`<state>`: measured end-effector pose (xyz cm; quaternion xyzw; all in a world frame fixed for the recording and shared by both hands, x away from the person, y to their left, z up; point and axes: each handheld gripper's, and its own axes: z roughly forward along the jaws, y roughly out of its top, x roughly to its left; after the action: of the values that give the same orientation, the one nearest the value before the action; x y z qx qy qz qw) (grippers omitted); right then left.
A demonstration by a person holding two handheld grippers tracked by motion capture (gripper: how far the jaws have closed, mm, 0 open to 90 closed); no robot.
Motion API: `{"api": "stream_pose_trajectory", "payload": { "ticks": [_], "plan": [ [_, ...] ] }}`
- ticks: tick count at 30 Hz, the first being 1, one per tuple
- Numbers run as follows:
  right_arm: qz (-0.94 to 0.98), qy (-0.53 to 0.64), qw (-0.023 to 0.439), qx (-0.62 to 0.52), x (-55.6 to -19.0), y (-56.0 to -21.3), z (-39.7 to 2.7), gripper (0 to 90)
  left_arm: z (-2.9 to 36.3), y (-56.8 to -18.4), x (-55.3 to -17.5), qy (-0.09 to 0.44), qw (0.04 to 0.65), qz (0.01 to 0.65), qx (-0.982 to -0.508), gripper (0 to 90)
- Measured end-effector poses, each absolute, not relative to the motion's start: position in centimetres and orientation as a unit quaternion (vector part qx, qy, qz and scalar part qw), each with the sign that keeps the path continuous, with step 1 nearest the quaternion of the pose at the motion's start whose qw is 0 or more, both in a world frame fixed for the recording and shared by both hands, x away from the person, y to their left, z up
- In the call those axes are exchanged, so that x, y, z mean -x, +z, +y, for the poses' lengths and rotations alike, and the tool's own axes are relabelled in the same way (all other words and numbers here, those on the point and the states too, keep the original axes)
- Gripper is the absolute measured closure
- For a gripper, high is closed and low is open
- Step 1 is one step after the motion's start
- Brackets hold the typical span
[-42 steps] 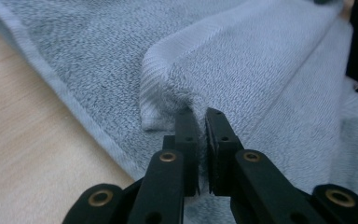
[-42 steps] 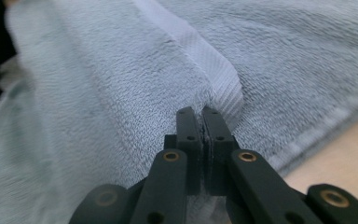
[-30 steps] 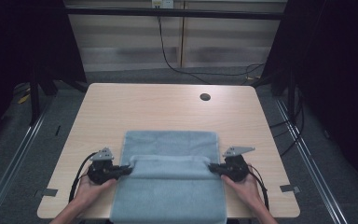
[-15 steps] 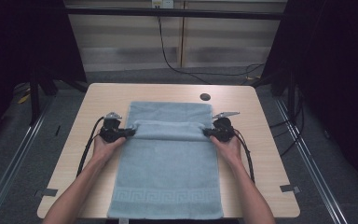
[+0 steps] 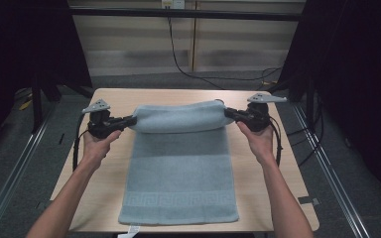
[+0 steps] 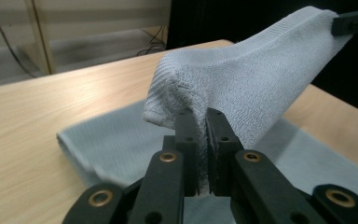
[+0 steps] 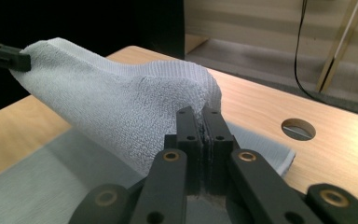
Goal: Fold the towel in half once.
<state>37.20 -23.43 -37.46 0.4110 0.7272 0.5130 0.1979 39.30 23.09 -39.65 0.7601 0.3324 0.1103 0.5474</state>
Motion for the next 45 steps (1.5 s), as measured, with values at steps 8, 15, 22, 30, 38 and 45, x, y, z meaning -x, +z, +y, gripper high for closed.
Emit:
{"api": "stream_pose_trajectory", "payload": {
  "ticks": [8,15,22,30,38,45],
  "plan": [
    [0.759,0.498,0.184,-0.377,-30.8,-38.3,-23.8,87.2,23.9,-40.7,-33.2,0.082,0.551,0.310,-0.771,84.4],
    [0.771,0.492,0.163,-0.369,-26.5,-40.7,-23.8,87.0,24.5,-42.1,-29.8,0.059,0.552,0.304,-0.774,83.4],
    [0.795,0.456,0.112,-0.385,-22.2,-45.9,-23.6,84.3,24.7,-47.7,-25.9,0.025,0.495,0.307,-0.813,81.0],
    [0.815,0.423,0.074,-0.389,-19.1,-48.7,-23.4,78.4,25.2,-49.5,-23.8,-0.005,0.446,0.290,-0.847,72.7],
    [0.816,0.434,0.076,-0.375,-15.8,-47.9,-24.0,66.7,26.3,-48.3,-22.8,-0.003,0.482,0.280,-0.830,55.6],
    [0.799,0.451,0.095,-0.387,-19.4,-47.2,-24.2,63.3,24.9,-47.6,-27.6,0.026,0.488,0.304,-0.818,52.0]
  ]
}}
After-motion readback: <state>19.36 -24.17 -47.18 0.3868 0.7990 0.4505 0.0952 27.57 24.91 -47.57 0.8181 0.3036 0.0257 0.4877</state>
